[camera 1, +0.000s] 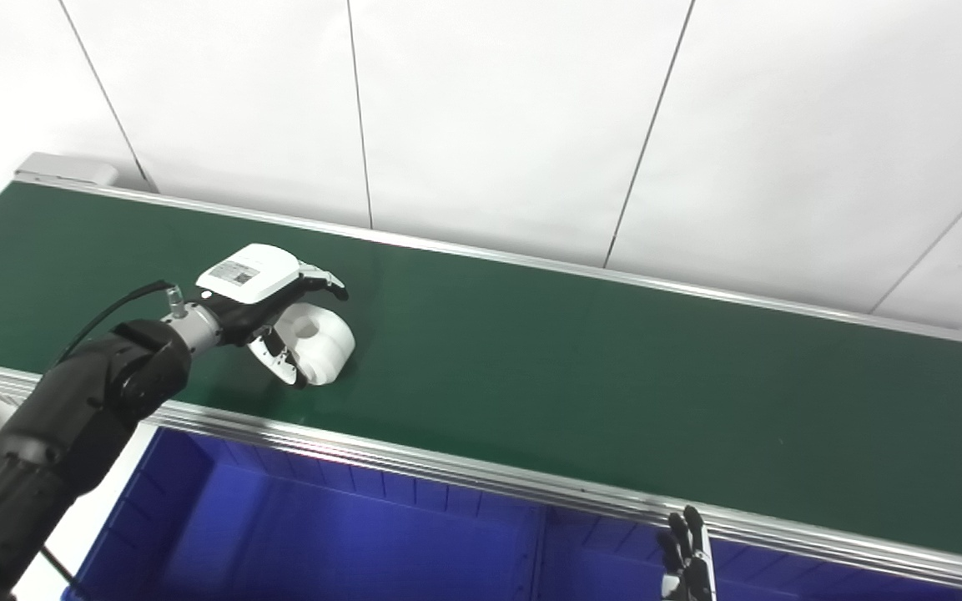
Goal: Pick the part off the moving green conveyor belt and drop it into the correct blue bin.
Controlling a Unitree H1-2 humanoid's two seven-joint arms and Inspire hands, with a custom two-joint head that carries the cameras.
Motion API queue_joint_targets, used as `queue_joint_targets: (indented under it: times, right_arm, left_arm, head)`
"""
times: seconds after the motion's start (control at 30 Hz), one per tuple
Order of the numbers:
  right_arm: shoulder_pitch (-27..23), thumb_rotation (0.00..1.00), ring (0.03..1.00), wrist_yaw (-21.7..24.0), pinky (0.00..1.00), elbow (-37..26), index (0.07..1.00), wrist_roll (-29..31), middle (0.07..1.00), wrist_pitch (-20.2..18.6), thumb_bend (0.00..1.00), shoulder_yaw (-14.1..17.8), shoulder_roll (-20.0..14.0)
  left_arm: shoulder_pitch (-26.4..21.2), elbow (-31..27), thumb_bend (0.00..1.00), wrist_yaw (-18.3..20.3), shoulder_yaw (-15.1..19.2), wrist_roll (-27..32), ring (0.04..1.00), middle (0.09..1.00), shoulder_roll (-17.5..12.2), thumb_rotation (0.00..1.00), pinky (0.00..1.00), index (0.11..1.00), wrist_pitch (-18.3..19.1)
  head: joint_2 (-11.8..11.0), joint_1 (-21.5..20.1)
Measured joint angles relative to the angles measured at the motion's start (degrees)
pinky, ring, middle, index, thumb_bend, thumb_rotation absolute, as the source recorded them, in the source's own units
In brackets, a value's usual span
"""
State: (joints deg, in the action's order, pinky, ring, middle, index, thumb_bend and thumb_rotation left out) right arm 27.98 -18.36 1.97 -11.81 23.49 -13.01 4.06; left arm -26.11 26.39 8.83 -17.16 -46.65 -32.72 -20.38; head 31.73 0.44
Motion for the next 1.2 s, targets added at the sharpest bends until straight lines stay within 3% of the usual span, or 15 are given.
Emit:
queue_joint_targets:
  times: [0.27, 0.3, 0.33, 0.37, 0.47, 0.63, 0.8, 1.0, 1.2]
  right_arm:
    - [0.36, 1.00, 0.918, 0.16, 0.94, -0.32, 0.989, 0.08, 0.944, 0.00, 0.61, -0.25, 0.01]
    - [0.38, 1.00, 0.918, 0.30, 0.94, -0.36, 0.990, 0.08, 0.944, 0.00, 0.61, -0.22, 0.03]
    - [0.43, 1.00, 0.917, 0.38, 0.94, -0.43, 0.989, 0.09, 0.943, 0.00, 0.61, -0.19, 0.08]
    - [0.49, 1.00, 0.913, 0.41, 0.94, -0.49, 0.987, 0.08, 0.941, 0.00, 0.61, -0.15, 0.17]
    - [0.68, 1.00, 0.910, 0.56, 0.93, -0.54, 0.983, -0.05, 0.938, 0.00, 0.62, 0.00, 0.44]
    - [0.82, 1.00, 0.907, 0.78, 0.93, -0.83, 0.981, -0.14, 0.936, 0.00, 0.60, 0.39, 0.65]
    - [1.01, 1.00, 0.902, 1.18, 0.93, -1.83, 0.980, -0.42, 0.933, 0.00, 0.57, 0.77, 1.08]
    - [1.07, 1.00, 0.891, 1.47, 0.91, -1.80, 0.976, -0.88, 0.927, 0.00, 0.56, 1.30, 1.49]
    - [1.05, 1.00, 0.889, 1.61, 0.91, -1.82, 0.977, -1.20, 0.929, 0.00, 0.57, 1.34, 1.69]
  left_arm:
    - [-0.70, 0.27, 1.00, 5.70, -1.07, 2.18, 0.752, 0.757, -0.03, 0.15, 0.71, 0.729, 1.99]
    - [-0.69, 0.33, 0.98, 5.98, -1.07, 2.84, 0.684, 0.697, -0.01, 0.10, 0.64, 0.685, 2.03]
    - [-0.70, 0.61, 0.87, 5.68, -1.01, 3.35, 0.633, 0.651, 0.09, 0.07, 0.59, 0.628, 1.76]
    - [-0.65, 0.91, 0.64, 5.37, -0.82, 4.18, 0.582, 0.604, 0.27, 0.06, 0.53, 0.534, 1.41]
    - [-0.23, 2.24, 0.53, 4.20, 1.25, 9.38, 0.538, 0.561, 1.98, 0.05, 0.48, 0.493, 0.59]
    - [2.28, 1.25, 0.52, 4.48, 4.53, 19.62, 0.514, 0.520, 4.67, 0.02, 0.46, 0.473, -1.09]
    - [3.62, -1.65, 0.52, 5.66, 7.36, 26.65, 0.540, 0.514, 5.88, 0.00, 0.51, 0.466, -0.90]
    - [4.34, -4.34, 0.52, 6.42, 9.57, 31.00, 0.575, 0.525, 6.46, 0.00, 0.56, 0.459, 1.68]
    - [7.17, -10.31, 0.52, 7.66, 10.26, 32.10, 0.559, 0.525, 6.34, 0.00, 0.52, 0.458, 4.39]
  head:
    - [0.44, -0.26]
    - [0.44, -0.26]
    - [0.62, -0.53]
    - [0.70, -0.62]
    - [0.70, -0.79]
    - [0.79, -0.79]
    - [0.79, -0.88]
    - [0.88, -1.05]
    - [2.28, -1.23]
